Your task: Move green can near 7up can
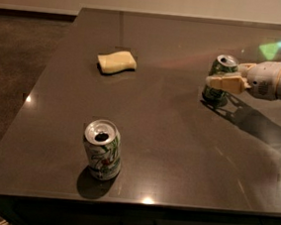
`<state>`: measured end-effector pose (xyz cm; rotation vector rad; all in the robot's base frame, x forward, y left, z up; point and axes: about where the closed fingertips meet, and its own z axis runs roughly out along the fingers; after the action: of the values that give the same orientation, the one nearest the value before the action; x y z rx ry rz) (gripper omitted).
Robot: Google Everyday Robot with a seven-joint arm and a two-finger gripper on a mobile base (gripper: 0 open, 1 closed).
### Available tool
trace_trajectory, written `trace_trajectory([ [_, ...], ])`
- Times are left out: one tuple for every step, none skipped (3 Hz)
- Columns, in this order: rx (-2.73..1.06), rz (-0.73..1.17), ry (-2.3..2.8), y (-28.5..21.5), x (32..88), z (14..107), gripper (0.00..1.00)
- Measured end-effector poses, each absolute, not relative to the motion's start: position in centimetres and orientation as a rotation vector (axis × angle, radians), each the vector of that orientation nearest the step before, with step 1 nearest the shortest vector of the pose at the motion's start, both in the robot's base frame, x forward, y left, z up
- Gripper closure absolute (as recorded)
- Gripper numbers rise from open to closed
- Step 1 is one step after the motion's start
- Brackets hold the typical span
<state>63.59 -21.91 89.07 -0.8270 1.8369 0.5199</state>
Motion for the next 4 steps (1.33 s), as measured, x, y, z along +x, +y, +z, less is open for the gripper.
trace_trajectory([
  [-0.857, 0.565, 1.833, -21.1, 63.3, 89.8, 0.64],
  [-0.908, 0.642, 1.798, -19.8, 61.6, 91.3, 0.87],
  [-0.989, 0.754, 1.732, -17.4, 58.1, 92.9, 1.0],
  [-1.065, 0.858, 1.629, -14.6, 54.4, 94.4, 1.0],
])
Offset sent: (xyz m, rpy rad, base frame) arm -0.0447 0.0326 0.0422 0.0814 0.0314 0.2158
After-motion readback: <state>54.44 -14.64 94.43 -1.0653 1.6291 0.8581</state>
